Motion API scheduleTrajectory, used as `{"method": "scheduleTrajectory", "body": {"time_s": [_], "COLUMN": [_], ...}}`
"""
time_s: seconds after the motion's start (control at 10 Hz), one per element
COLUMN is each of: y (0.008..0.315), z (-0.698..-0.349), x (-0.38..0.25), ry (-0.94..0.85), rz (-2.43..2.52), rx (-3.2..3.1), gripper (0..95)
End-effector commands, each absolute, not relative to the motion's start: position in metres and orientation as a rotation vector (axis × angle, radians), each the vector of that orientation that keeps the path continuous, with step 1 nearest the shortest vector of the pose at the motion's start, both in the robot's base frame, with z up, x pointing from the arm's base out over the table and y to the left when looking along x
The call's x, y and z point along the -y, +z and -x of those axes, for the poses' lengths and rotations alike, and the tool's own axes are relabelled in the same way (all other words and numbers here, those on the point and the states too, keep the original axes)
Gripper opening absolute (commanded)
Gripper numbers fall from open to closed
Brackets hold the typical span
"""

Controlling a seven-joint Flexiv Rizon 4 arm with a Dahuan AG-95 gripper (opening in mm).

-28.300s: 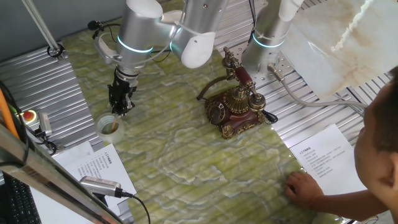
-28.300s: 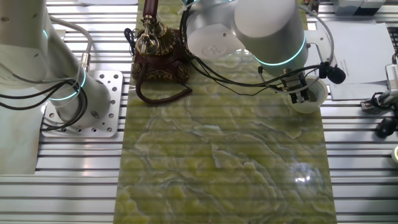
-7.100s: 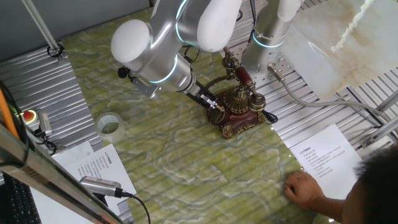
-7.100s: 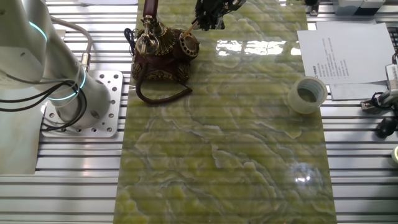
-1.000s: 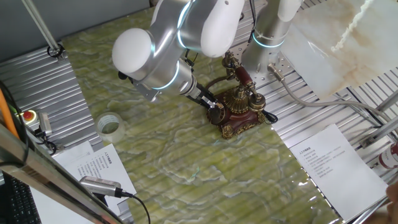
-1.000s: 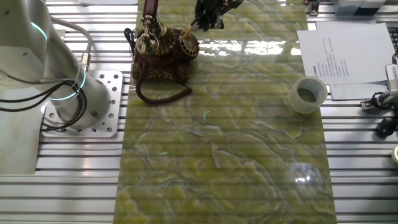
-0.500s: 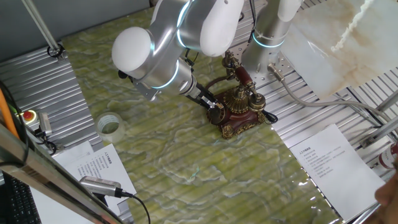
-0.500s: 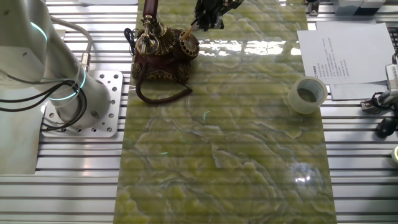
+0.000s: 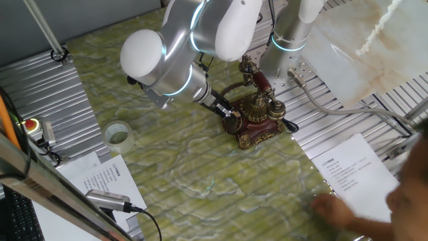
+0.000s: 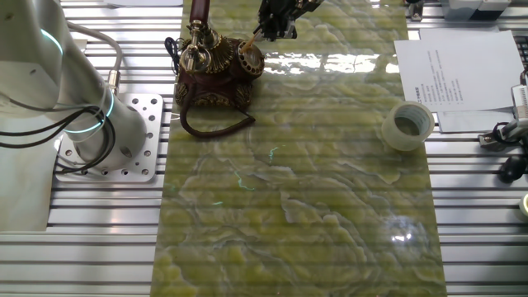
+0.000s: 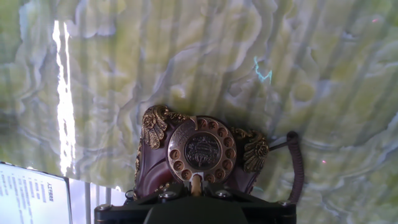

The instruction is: Dial a number on an old rotary phone

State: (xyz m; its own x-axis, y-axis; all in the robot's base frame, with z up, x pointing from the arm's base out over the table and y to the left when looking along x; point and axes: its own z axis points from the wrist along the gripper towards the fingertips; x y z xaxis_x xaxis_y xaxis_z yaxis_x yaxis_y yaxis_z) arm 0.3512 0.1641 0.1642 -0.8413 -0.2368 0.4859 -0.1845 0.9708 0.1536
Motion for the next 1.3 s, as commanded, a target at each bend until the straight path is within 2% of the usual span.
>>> {"method": "scheduleTrajectory", "body": {"time_s": [0.1,1.3], "y": [0.1619,0.1605], "z": [-0.3496,-0.3552], "x": [-0.1646,-0.1706], "ry": [-0.141,-0.142], "rz": [-0.291,-0.275], "rx": [2.598,2.597], "gripper": [0.0,0.0]}}
